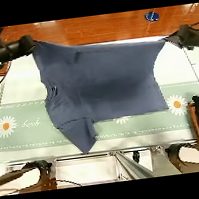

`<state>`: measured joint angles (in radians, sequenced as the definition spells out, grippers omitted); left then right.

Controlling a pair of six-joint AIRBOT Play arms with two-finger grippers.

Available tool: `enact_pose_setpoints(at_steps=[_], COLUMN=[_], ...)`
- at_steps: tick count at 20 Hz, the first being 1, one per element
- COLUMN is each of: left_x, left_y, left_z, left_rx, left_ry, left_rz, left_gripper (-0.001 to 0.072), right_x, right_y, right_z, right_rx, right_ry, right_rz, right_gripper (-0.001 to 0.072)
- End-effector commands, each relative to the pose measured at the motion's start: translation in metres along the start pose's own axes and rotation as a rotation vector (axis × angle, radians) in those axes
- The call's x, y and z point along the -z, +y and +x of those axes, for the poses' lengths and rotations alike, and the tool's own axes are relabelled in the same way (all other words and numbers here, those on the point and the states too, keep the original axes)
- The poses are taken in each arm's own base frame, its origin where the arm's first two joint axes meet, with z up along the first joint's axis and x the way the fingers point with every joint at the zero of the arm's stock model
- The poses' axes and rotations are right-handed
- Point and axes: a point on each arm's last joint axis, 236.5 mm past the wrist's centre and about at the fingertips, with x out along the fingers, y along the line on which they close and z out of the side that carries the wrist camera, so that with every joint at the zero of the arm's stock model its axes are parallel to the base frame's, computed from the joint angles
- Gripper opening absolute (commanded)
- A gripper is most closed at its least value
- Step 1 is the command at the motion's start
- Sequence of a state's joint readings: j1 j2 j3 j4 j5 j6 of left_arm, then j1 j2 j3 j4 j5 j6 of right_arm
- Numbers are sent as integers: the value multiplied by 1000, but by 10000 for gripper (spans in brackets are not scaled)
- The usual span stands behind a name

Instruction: Fold the shirts.

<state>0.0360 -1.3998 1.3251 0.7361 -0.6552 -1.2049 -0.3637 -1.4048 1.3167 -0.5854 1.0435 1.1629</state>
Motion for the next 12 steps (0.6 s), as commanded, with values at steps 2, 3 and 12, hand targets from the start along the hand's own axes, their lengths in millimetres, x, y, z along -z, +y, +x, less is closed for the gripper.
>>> enact_pose_setpoints(at_steps=[2, 3, 12], left_x=[37, 53, 159], left_y=[10, 10, 89], left_z=[60, 62, -92], left_rx=[26, 37, -161], left_ry=[159, 217, 793], left_rz=[-116, -127, -146], left_gripper=[57, 286, 511], right_x=[-21, -19, 40], right_y=[-34, -38, -84], right_z=[61, 66, -48], right_rx=[-103, -110, 113], right_ry=[42, 60, 326], right_rz=[202, 227, 90], right_gripper=[37, 249, 408])
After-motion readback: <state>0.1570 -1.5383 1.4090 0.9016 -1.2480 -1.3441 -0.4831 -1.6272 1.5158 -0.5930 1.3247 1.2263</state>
